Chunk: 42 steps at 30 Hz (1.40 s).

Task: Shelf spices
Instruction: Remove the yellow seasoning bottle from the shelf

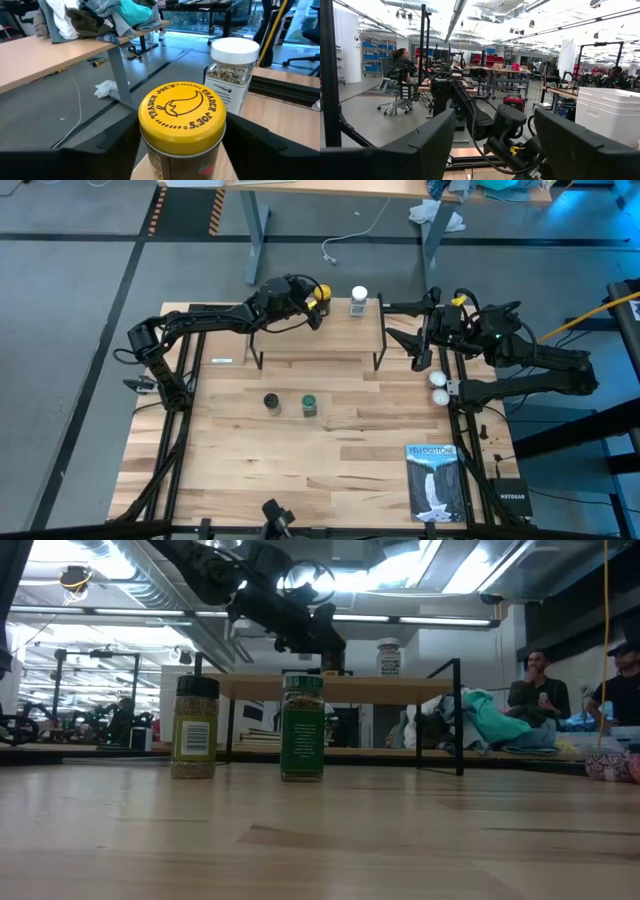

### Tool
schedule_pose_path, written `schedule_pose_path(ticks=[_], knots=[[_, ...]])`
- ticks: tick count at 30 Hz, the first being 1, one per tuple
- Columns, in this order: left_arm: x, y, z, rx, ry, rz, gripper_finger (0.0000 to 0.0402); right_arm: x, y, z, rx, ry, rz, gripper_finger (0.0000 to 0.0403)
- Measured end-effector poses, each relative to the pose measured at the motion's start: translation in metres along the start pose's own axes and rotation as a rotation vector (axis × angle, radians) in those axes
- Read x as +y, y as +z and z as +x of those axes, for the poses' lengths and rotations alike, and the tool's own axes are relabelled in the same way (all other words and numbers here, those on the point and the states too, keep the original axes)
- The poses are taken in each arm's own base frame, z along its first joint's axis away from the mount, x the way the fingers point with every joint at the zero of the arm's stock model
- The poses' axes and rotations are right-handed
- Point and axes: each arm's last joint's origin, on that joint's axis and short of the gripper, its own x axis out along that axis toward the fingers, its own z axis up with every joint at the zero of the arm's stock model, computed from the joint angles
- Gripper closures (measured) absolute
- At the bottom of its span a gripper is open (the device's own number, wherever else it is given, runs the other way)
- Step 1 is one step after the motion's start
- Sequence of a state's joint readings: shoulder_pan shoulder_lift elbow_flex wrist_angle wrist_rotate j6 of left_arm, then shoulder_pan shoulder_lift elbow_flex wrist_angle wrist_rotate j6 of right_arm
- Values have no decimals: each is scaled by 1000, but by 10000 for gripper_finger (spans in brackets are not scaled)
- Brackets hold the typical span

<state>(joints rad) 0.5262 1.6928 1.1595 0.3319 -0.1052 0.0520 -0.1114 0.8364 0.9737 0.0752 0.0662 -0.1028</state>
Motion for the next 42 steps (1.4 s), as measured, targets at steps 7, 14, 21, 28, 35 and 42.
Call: schedule_pose_path(ticks=[7, 14, 21, 28, 35, 42], knots=[[-1, 0, 0, -2, -35, 0, 188, 0, 0, 0, 0, 0, 0, 126], [-7, 1, -1, -16, -49, 1, 188, 0, 0, 0, 1, 0, 0, 126], [-23, 9, -6, -68, -90, 44, 188, 0, -2, 0, 18, 2, -2, 126], [-43, 29, -28, -127, -195, 117, 188, 0, -3, 0, 28, -8, -2, 126], [-65, 46, -54, -158, -355, 132, 188, 0, -3, 0, 30, -9, -3, 126], [-100, 43, -69, -121, -476, 148, 188, 0, -3, 0, 31, -17, -9, 126]])
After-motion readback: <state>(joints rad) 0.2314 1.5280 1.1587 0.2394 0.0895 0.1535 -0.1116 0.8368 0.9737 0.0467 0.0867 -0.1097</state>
